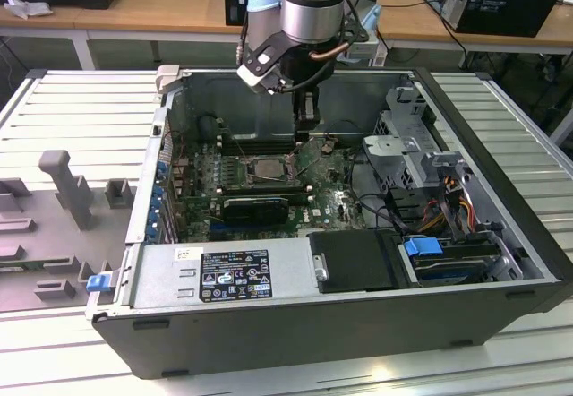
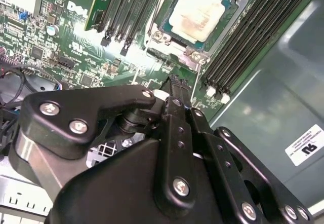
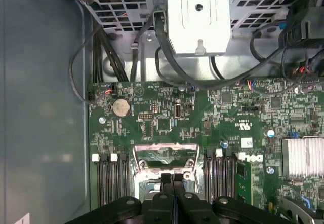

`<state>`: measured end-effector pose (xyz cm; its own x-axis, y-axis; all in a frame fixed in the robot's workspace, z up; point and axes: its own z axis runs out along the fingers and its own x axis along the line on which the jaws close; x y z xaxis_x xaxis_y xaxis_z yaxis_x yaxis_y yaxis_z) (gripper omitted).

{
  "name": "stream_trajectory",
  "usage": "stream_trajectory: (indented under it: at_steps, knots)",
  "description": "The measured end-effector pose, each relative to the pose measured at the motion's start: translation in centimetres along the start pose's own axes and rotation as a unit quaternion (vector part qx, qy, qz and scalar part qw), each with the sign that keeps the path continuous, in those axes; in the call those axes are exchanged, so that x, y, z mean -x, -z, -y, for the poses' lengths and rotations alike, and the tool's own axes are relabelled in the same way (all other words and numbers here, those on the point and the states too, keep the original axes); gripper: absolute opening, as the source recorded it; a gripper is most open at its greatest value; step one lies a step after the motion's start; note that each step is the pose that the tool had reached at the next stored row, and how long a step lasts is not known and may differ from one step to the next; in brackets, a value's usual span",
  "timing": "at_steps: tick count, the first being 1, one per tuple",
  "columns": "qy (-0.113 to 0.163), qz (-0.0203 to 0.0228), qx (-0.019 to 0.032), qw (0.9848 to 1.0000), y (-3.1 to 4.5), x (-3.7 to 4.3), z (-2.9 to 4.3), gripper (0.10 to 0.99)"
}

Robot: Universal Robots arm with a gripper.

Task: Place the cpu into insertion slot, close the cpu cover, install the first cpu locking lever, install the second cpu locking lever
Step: 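Close the cpu cover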

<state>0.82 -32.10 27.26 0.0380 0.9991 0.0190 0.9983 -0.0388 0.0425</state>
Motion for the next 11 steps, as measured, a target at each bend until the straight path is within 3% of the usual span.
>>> stream_trajectory:
  at_steps: [11]
  knots:
    - [0.0, 0.0, 0.0, 1.0, -0.04, -0.02, -0.69, 0.106]
